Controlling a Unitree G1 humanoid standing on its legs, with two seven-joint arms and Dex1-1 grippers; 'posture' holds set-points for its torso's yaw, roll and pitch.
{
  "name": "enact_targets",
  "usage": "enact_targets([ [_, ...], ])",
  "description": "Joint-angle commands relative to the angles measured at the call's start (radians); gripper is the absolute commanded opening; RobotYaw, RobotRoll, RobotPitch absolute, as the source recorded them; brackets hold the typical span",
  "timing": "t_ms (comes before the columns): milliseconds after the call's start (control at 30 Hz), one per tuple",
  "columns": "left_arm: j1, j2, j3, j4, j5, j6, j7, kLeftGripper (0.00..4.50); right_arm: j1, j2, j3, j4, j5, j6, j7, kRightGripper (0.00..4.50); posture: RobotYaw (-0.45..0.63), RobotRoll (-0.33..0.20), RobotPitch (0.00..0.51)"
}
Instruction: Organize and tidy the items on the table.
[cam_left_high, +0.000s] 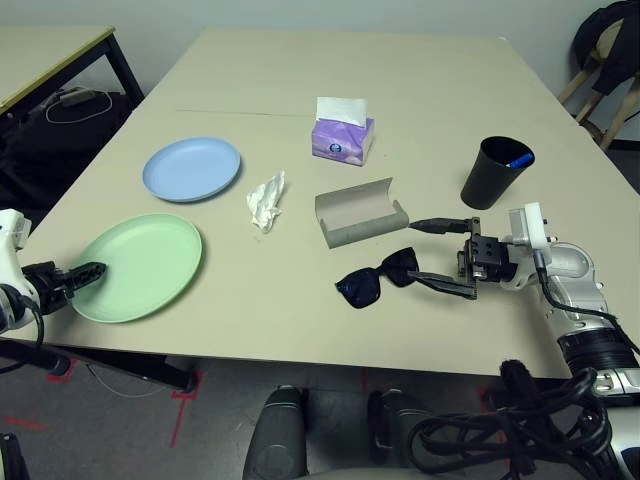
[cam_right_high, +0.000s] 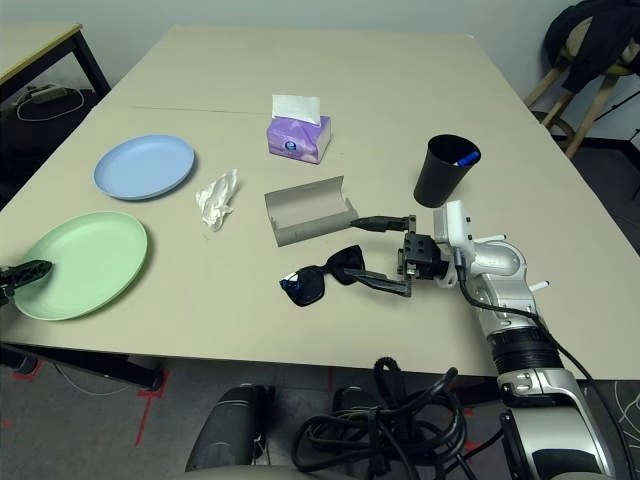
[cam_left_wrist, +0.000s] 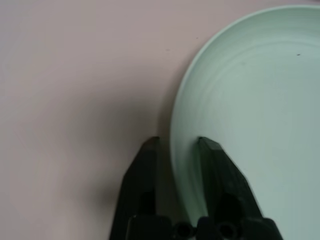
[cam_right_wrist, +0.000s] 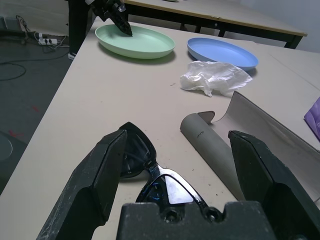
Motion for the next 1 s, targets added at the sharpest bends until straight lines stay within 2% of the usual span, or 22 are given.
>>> enact_targets([
  [33, 0.014, 0.01, 0.008, -0.002, 0.006, 0.015, -0.002, 0.34, 0.001, 0.001, 0.013, -0.017, -0.008, 0.002, -0.006, 4.5, 0.15, 0.0, 0.086],
  [67, 0.014, 0.009, 0.012, -0.003, 0.006, 0.015, -0.003, 0.02, 0.001, 0.002, 0.014, -0.017, -0.01, 0.001, -0.008, 4.5, 0.15, 0.0, 0.086],
  [433, 0.007, -0.011, 0.078, -0.026, -0.031, 0.054, 0.026, 0.02, -0.004, 0.008, 0.016, -0.011, -0.017, -0.005, -0.02, 4.5, 0.15, 0.0, 0.08],
  [800, 0.077, -0.036, 0.239, -0.161, -0.106, 0.152, 0.093, 0.02, -0.016, 0.019, 0.015, 0.004, -0.026, -0.01, -0.02, 4.5, 0.16, 0.0, 0.079],
  [1000, 0.05, -0.068, 0.278, -0.254, -0.144, 0.2, 0.143, 0.02, -0.019, 0.02, 0.012, 0.007, -0.026, -0.008, -0.022, 4.5, 0.17, 0.0, 0.083],
])
